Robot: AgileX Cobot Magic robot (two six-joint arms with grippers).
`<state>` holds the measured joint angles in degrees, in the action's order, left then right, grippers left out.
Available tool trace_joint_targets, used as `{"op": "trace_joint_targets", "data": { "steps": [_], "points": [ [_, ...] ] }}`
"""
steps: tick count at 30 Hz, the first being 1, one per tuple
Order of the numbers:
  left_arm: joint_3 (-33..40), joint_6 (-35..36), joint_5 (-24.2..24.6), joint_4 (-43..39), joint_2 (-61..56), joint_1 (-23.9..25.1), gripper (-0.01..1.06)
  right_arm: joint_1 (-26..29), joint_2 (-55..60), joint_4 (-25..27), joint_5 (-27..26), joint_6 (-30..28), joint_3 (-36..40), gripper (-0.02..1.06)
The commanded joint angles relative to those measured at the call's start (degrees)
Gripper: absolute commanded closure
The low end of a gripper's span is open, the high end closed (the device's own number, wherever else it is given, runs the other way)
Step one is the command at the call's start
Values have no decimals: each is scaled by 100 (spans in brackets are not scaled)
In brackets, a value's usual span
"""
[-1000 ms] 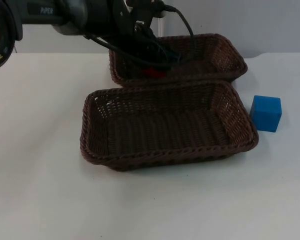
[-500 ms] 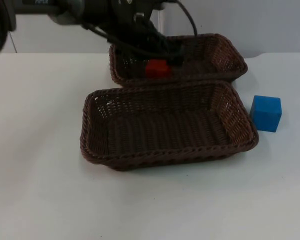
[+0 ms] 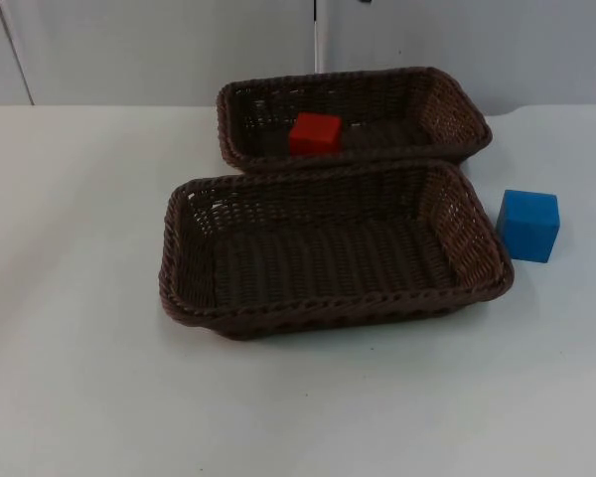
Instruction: Pick up one cube with the left hand and place it into the upper basket. Pick up one cube with the right hand and place it into the lower basket.
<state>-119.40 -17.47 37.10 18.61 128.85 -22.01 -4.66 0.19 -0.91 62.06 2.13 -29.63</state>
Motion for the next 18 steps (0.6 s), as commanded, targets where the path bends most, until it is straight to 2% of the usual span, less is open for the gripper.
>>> {"op": "trace_joint_targets", "data": {
  "steps": [1,9,18],
  "points": [
    [-48,-3,106,30,-106,8,6,-2,-19,-4,-34,-5,8,-1],
    [-24,20,176,44,-304,8,6,-2,-19,-4,-34,-5,8,-1],
    [-24,20,570,29,-766,8,6,-2,-19,-4,-34,-5,8,-1]
  ]
}}
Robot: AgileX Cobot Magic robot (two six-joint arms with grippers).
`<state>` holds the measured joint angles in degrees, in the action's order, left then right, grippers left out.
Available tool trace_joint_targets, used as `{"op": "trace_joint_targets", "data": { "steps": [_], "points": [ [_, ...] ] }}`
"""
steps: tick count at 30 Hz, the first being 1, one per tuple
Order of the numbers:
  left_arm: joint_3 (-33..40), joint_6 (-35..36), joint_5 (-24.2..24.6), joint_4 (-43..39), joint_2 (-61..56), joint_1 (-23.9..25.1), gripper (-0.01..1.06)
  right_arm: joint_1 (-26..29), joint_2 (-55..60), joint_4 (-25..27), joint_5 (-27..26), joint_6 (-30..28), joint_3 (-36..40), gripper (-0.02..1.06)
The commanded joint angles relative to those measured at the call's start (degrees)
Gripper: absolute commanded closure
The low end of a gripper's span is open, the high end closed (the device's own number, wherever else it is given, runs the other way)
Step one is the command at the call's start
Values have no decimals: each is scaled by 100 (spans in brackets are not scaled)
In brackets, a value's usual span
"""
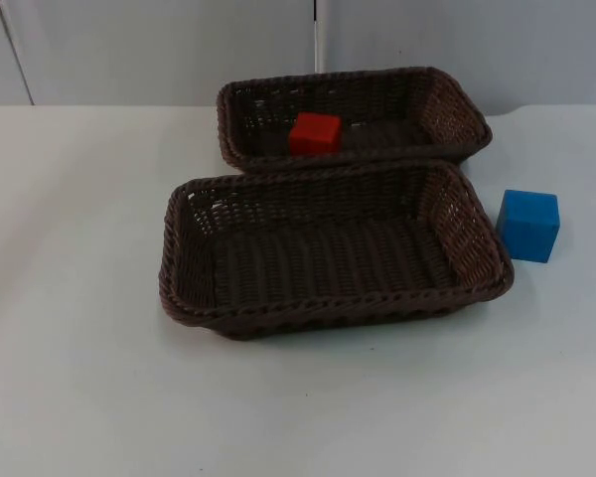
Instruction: Pick up one cube with the left hand and place it into the upper basket. Pick up one cube with the right hand and place it into the lower basket.
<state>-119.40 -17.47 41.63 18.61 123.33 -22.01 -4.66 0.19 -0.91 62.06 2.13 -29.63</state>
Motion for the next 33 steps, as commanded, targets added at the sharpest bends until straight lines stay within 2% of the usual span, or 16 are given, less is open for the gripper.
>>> {"op": "trace_joint_targets", "data": {
  "steps": [1,14,22,24,26,27,31,33],
  "points": [
    [-24,20,117,29,-213,8,6,-2,-19,-4,-34,-5,8,-1],
    [-24,122,740,-41,-529,8,6,-2,-19,-4,-34,-5,8,-1],
    [14,111,761,-54,-582,8,6,-2,-19,-4,-34,-5,8,-1],
    [243,70,630,-72,-665,8,6,-2,-19,-4,-34,-5,8,-1],
    [963,61,196,-133,-896,8,6,-2,-19,-4,-34,-5,8,-1],
    [963,61,196,-133,-896,8,6,-2,-19,-4,-34,-5,8,-1],
    [2166,61,-615,-270,-1484,8,6,-2,-19,-4,-34,-5,8,-1],
    [2440,61,-784,-270,-1661,8,6,-2,-19,-4,-34,-5,8,-1]
  ]
}}
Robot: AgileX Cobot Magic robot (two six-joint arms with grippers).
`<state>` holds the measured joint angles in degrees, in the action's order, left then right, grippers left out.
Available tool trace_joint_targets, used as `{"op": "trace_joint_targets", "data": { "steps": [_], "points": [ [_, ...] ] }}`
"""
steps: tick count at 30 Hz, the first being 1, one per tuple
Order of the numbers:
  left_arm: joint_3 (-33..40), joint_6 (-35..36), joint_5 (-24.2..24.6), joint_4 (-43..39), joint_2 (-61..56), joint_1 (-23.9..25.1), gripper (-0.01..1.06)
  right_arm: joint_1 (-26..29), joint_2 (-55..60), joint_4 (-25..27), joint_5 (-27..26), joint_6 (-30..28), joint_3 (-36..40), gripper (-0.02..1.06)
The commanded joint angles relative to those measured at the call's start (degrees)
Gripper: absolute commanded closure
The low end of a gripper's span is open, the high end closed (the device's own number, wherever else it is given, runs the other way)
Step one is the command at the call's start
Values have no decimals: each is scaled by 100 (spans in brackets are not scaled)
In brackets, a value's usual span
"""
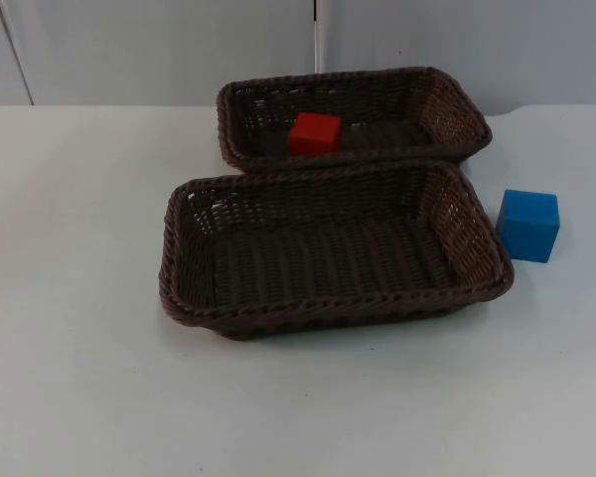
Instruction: Pick up one cube with the left hand and place it into the upper basket. Pick up one cube with the right hand and place it into the lower basket.
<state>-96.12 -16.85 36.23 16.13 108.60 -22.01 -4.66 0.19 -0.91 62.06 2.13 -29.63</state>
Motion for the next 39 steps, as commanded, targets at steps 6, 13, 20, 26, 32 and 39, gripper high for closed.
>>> {"op": "trace_joint_targets", "data": {
  "steps": [6,13,20,26,32,39],
  "points": [
    [1178,-1,-582,-183,-1085,8,6,-2,-19,-4,-34,-5,8,-1],
    [1895,137,-740,-173,-1875,202,6,-2,-19,-4,-34,-5,8,-1],
    [2954,237,-906,-4,-2845,798,6,-2,-19,-4,-34,-5,8,-1],
    [3733,237,-903,13,-3814,944,6,-2,-19,-4,-34,-5,8,-1],
    [4389,237,-774,75,-4870,944,6,-5,-19,7,-34,-5,8,-1],
    [5111,279,-442,79,-6134,944,6,-5,-19,7,-34,-5,8,-1]
  ]
}}
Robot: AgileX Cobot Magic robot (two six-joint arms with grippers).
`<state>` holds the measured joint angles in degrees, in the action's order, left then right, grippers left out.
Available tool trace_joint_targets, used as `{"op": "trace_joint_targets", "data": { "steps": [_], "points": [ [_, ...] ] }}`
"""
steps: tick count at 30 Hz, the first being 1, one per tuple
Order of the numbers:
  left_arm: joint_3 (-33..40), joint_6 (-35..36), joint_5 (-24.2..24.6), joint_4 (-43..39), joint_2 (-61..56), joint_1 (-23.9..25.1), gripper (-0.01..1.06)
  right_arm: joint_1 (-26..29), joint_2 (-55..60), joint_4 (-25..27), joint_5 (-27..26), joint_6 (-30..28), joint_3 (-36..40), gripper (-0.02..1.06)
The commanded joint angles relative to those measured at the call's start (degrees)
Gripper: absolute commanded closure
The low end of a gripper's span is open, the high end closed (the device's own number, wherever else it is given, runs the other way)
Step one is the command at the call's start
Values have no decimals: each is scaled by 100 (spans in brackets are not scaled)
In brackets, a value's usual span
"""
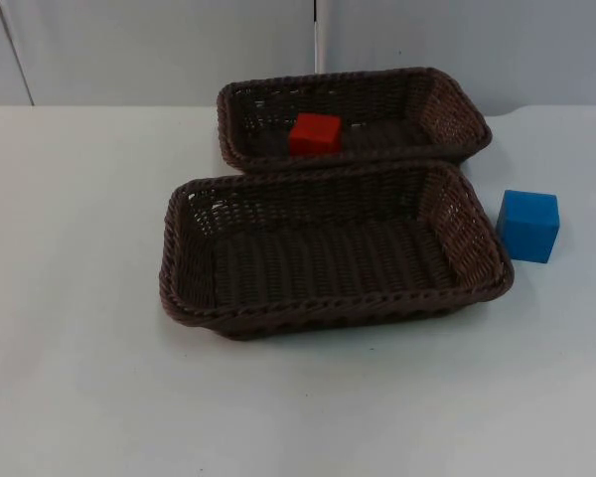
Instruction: Pick up one cube with the left hand and place it into the upper basket. Pick up one cube with the right hand and place it into the lower basket.
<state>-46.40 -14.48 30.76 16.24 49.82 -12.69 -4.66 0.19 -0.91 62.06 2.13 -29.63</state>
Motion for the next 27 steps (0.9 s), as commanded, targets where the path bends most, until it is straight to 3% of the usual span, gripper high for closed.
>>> {"op": "trace_joint_targets", "data": {
  "steps": [1,9,17,27],
  "points": [
    [274,83,191,68,-498,13,6,-5,-19,7,-34,-5,8,-1],
    [913,489,753,-278,-1820,13,6,-5,-19,7,-34,-5,8,-1],
    [1372,598,797,-342,-2535,13,6,-5,-19,7,-34,-5,8,-1],
    [1371,627,829,-331,-2583,13,6,-5,-19,7,-23,-5,8,-1]
  ]
}}
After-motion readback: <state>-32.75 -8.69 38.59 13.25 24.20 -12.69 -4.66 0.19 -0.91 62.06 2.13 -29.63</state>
